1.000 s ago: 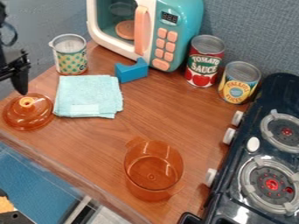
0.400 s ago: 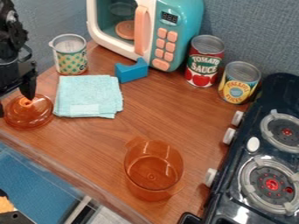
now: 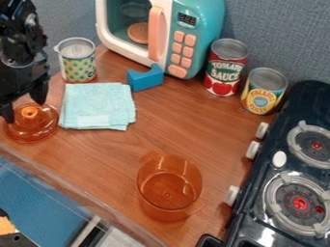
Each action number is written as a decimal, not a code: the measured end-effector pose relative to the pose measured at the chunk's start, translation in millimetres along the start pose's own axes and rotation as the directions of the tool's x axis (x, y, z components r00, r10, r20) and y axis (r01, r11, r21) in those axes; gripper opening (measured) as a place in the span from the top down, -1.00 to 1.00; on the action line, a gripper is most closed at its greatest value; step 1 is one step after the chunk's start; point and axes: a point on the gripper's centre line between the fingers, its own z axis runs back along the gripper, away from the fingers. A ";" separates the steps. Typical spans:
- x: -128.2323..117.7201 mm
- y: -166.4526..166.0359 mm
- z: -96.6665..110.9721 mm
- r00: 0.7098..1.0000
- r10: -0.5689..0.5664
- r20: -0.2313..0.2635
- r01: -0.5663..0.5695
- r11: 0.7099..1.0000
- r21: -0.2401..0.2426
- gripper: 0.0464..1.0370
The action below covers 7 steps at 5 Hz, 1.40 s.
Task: Grab the pot lid and covers the pot
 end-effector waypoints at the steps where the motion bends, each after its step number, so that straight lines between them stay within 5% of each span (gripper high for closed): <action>1: -3.5 2.9 -1.8 0.998 0.018 -0.066 -0.018 1.000 0.008 -0.93; 2: -8.1 -0.4 -4.0 0.994 0.021 -0.111 -0.021 1.000 0.008 -0.81; 3: -14.6 -2.4 -3.5 0.988 0.002 -0.156 -0.004 1.000 -0.013 -0.22; 4: -11.3 -0.3 -3.8 0.989 0.010 -0.146 -0.011 1.000 -0.008 0.31; 6: -5.7 15.0 3.5 0.989 0.032 -0.141 -0.038 0.998 -0.046 0.34; 7: -2.9 16.2 19.0 0.996 -0.015 -0.092 0.011 0.999 -0.046 0.34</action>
